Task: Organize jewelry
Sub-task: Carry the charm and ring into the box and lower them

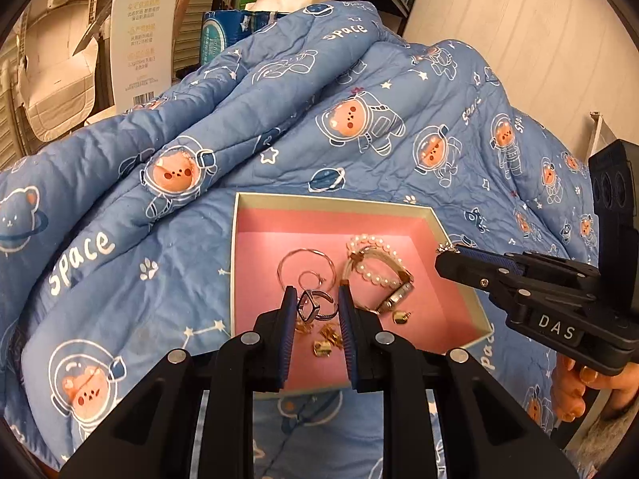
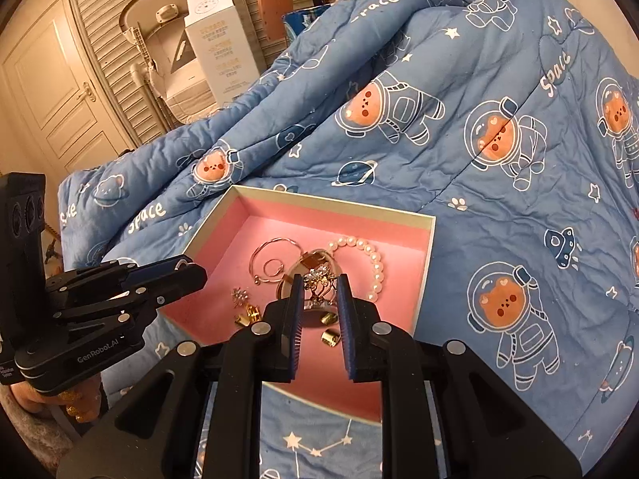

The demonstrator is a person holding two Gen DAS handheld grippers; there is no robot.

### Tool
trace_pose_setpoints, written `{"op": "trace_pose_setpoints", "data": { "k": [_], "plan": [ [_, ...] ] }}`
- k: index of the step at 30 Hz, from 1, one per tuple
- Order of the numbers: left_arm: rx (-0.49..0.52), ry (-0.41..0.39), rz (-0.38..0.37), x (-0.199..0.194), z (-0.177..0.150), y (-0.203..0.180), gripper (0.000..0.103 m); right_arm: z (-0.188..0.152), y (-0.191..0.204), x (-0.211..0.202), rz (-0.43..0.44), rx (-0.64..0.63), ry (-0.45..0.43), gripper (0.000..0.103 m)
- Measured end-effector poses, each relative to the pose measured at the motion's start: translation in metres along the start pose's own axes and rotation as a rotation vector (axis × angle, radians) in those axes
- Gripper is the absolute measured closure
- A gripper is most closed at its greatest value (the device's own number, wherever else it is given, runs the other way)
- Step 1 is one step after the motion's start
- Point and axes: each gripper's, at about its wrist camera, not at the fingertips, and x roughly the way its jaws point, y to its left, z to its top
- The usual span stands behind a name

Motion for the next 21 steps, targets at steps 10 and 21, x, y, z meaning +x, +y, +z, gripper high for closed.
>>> {"op": "trace_pose_setpoints", "data": {
  "k": [10, 21],
  "plan": [
    [0.045, 0.059, 0.043, 0.040, 0.024, 0.000, 0.083, 0.024, -0.011, 0.043, 0.008, 0.110, 0.066, 0.086],
    [0.083, 0.113, 0.067, 0.072, 0.023, -0.003, 0.083, 0.038, -0.017, 0.073, -0.030, 0.150, 0.133, 0.086]
  ]
}}
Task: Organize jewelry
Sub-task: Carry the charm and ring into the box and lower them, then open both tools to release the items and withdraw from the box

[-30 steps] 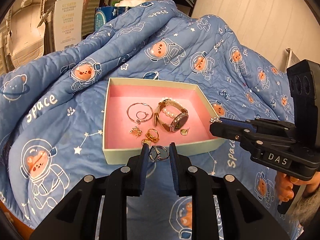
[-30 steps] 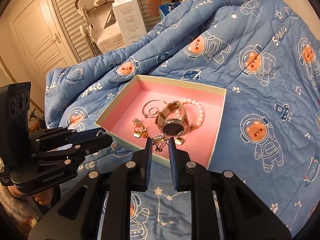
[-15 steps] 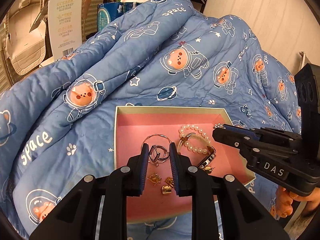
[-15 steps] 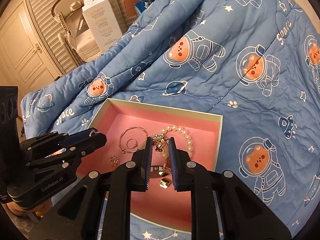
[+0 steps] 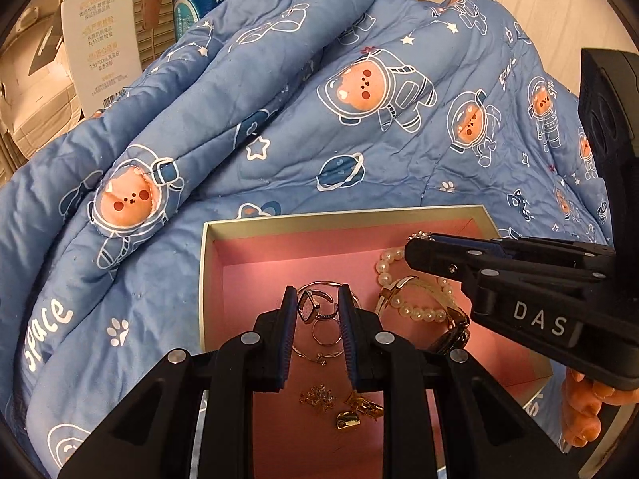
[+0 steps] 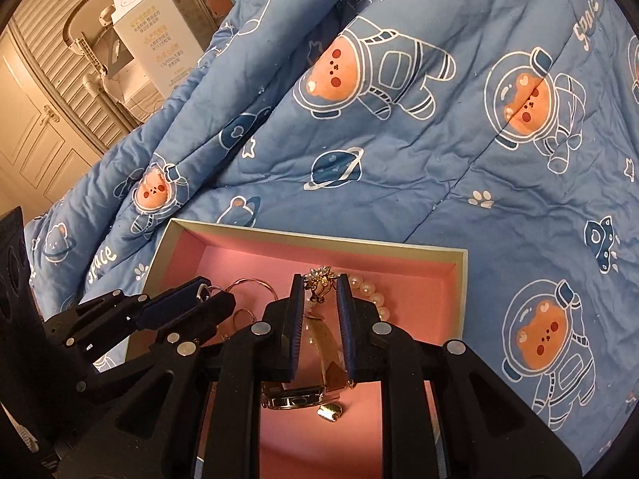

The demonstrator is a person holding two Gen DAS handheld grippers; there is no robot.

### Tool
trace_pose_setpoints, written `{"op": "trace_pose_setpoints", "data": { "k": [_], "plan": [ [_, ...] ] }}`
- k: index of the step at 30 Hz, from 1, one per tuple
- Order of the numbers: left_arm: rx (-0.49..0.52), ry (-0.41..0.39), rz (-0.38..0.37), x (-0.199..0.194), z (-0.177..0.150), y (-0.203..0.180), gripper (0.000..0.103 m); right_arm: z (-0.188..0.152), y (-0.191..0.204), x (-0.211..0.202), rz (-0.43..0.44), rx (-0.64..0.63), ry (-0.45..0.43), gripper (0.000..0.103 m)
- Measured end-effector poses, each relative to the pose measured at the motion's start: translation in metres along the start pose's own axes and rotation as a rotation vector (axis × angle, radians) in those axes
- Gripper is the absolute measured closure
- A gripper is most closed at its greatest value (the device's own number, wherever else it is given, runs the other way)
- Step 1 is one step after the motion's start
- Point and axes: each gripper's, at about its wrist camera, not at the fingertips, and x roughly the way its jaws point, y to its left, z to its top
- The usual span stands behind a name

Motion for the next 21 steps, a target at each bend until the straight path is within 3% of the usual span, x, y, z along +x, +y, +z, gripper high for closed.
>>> {"op": "trace_pose_setpoints", "data": {
  "k": [16, 21],
  "plan": [
    [0.078, -0.011, 0.052, -0.003, -0.002, -0.009, 0.082, 0.003, 0.002, 0.020, -0.065, -0.006, 0.023, 0.086],
    [0.093, -0.025, 0.070, -0.006, -0.003, -0.011, 0.074, 0.002, 0.009, 0.023, -0.074, -0.011, 0.025, 0.085]
  ]
}}
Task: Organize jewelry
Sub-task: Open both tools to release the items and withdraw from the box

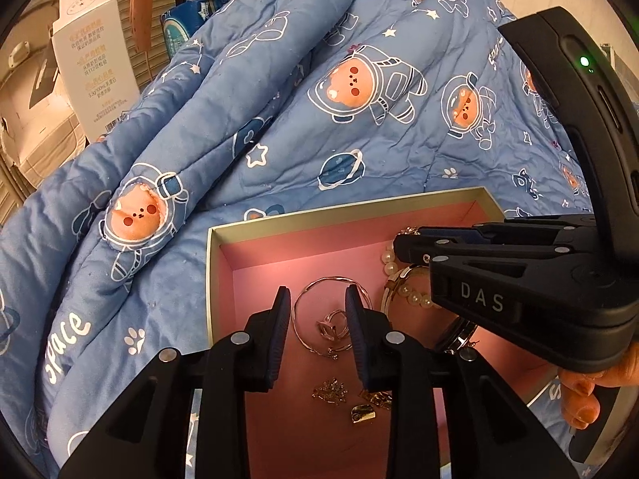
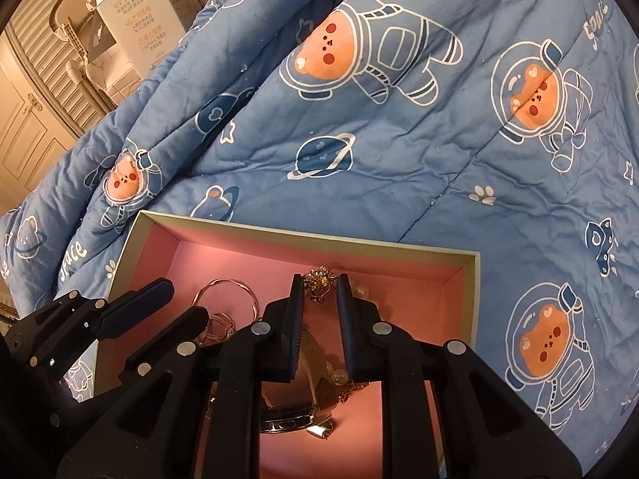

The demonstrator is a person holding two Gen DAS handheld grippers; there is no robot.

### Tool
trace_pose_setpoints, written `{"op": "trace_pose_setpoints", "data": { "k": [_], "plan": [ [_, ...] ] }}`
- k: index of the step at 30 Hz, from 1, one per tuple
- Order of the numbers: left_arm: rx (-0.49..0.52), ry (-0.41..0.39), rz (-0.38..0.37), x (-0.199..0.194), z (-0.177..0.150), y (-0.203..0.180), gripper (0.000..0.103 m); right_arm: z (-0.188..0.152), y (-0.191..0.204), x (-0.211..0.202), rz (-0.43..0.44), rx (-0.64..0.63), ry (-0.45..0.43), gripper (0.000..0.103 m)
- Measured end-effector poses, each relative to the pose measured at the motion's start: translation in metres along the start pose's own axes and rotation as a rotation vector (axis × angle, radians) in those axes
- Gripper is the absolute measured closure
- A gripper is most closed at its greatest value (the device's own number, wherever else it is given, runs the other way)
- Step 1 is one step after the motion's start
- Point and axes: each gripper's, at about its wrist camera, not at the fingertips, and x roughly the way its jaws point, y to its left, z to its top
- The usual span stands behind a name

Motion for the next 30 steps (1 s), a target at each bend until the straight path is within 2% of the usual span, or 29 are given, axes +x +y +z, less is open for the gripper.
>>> {"op": "trace_pose_setpoints", "data": {
  "k": [2, 3, 5, 8, 9, 12, 13, 15, 17, 19, 22, 27, 29, 30],
  "plan": [
    [0.002, -0.002, 0.005, -0.001, 0.000, 0.001, 0.070, 0.000, 0.000, 0.000, -0.002, 0.000, -0.002, 0.085],
    [0.002, -0.005, 0.009, -0.003, 0.000, 0.001, 0.065, 0.000, 0.000, -0.001, -0.002, 0.001, -0.004, 0.084],
    [0.004, -0.017, 0.020, -0.006, -0.002, 0.002, 0.057, 0.002, -0.001, -0.002, 0.005, 0.005, -0.004, 0.078],
    [0.006, -0.032, 0.023, -0.014, -0.004, 0.003, 0.054, 0.003, 0.002, -0.007, 0.019, 0.005, -0.020, 0.066],
    [0.005, -0.040, 0.034, -0.017, -0.005, 0.004, 0.047, 0.004, 0.003, -0.009, 0.022, 0.007, -0.028, 0.062],
    [0.017, -0.076, 0.032, -0.031, -0.011, 0.003, 0.040, 0.004, 0.003, -0.016, 0.038, 0.016, -0.049, 0.058],
    [0.025, -0.090, 0.036, -0.037, -0.014, 0.003, 0.032, 0.004, 0.001, -0.019, 0.042, 0.022, -0.059, 0.051],
    [0.045, -0.141, 0.076, -0.051, -0.022, 0.000, 0.019, 0.002, -0.003, -0.028, 0.048, 0.039, -0.094, 0.045],
    [0.063, -0.189, 0.087, -0.065, -0.031, -0.002, 0.016, 0.000, -0.008, -0.038, 0.046, 0.045, -0.120, 0.038],
    [0.068, -0.212, 0.090, -0.078, -0.040, -0.004, 0.012, -0.005, -0.012, -0.048, 0.039, 0.052, -0.149, 0.026],
    [0.038, -0.250, 0.099, -0.096, -0.053, -0.003, 0.007, -0.015, -0.015, -0.064, 0.046, 0.051, -0.189, 0.025],
    [-0.038, -0.301, 0.089, -0.120, -0.075, -0.003, 0.007, -0.037, -0.011, -0.091, -0.006, 0.001, -0.284, 0.021],
    [-0.053, -0.314, 0.095, -0.127, -0.084, -0.005, 0.007, -0.050, -0.008, -0.101, -0.036, -0.025, -0.331, 0.016],
    [-0.060, -0.315, 0.096, -0.130, -0.089, -0.005, 0.007, -0.057, -0.006, -0.107, -0.046, -0.035, -0.353, 0.010]
  ]
}}
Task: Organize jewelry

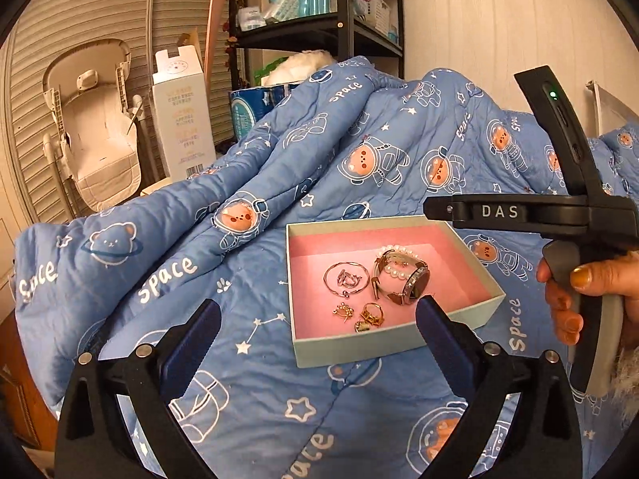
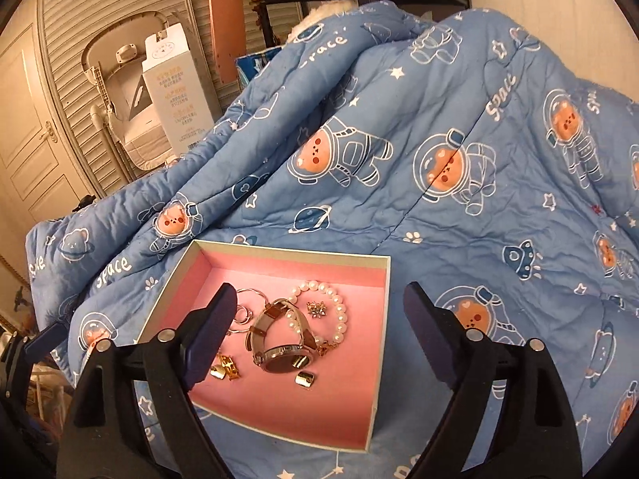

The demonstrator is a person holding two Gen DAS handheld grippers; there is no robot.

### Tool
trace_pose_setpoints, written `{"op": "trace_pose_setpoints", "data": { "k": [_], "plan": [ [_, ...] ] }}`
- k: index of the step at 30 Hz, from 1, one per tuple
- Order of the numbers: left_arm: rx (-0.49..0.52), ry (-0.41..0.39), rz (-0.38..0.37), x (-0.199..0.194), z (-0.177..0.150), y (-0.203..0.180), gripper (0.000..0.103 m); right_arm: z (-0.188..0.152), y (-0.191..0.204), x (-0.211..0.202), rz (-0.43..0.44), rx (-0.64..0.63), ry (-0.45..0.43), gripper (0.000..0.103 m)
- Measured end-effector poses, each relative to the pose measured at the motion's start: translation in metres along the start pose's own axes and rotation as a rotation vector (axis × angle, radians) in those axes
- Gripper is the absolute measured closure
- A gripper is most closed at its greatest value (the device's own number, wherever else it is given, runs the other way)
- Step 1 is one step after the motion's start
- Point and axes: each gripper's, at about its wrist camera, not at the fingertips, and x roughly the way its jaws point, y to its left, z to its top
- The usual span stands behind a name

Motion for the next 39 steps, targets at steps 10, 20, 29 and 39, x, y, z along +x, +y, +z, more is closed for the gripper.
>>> {"op": "trace_pose_setpoints", "data": {
  "k": [10, 20, 29, 39],
  "plan": [
    [-0.143, -0.017, -0.005, -0.050, -0.038, 0.004, 0.007, -0.051, 0.011, -0.074, -0.029, -0.084, -0.111, 0.007],
    [-0.184, -0.045, 0.033, -0.099, -0.064, -0.003, 0.007, -0.121, 0.016, -0.140, -0.055, -0.080, -0.187, 0.006],
    [-0.310, -0.030, 0.008, -0.128, -0.084, -0.003, 0.007, -0.159, 0.016, -0.183, -0.040, -0.040, -0.222, 0.006],
    [-0.287, -0.033, 0.044, -0.138, -0.096, -0.010, 0.007, -0.179, 0.029, -0.198, -0.048, -0.094, -0.236, 0.006]
  ]
}}
